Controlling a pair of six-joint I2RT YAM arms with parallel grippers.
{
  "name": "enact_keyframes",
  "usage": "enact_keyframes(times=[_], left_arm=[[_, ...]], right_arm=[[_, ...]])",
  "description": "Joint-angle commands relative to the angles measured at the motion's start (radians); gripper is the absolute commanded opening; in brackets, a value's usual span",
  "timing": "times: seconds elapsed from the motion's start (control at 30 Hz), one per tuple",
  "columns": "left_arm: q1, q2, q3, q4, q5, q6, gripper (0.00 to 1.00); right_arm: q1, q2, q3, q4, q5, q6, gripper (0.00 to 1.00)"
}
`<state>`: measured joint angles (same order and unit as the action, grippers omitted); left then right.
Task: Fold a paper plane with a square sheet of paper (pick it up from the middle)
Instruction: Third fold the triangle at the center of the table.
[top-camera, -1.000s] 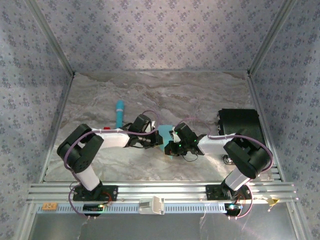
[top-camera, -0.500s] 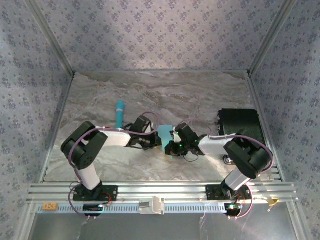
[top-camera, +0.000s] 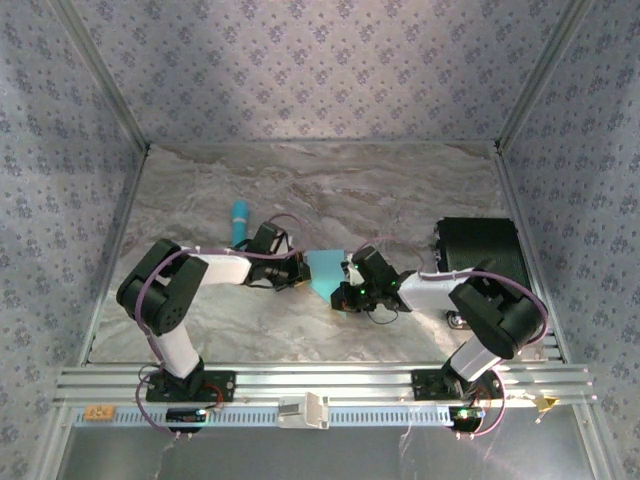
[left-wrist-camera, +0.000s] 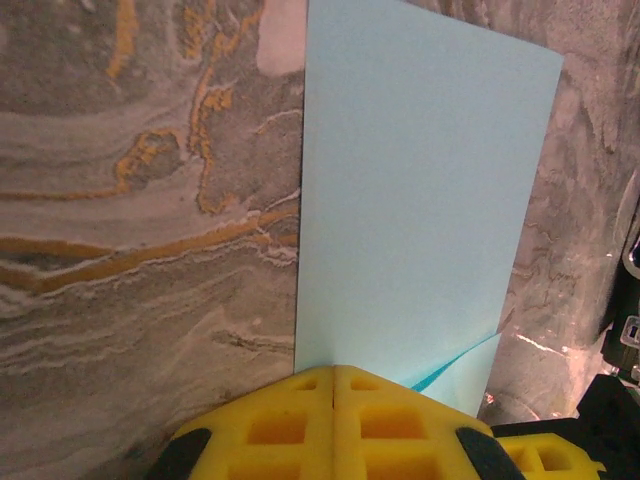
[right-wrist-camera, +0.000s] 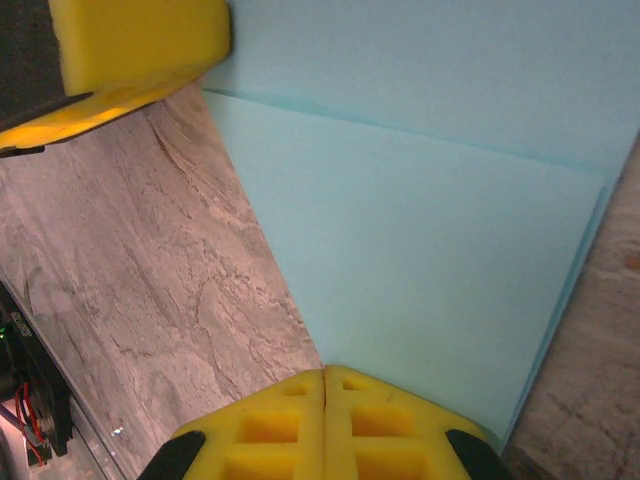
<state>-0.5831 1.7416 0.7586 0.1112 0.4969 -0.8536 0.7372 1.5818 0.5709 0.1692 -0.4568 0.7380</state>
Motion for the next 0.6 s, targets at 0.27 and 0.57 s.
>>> enact_keyframes(times=[0.27, 0.57], left_arm=[[-0.015, -0.136, 0.009, -0.077, -0.038, 0.041, 0.01], [-0.123, -0.034, 0.031, -0.003, -0.007, 0.007, 0.01]], right_arm=[[-0.007, 0.004, -0.034, -0.108, 0.029, 0.003, 0.0], [-0.007, 0.006, -0.039, -0.099, 0.034, 0.012, 0.0]])
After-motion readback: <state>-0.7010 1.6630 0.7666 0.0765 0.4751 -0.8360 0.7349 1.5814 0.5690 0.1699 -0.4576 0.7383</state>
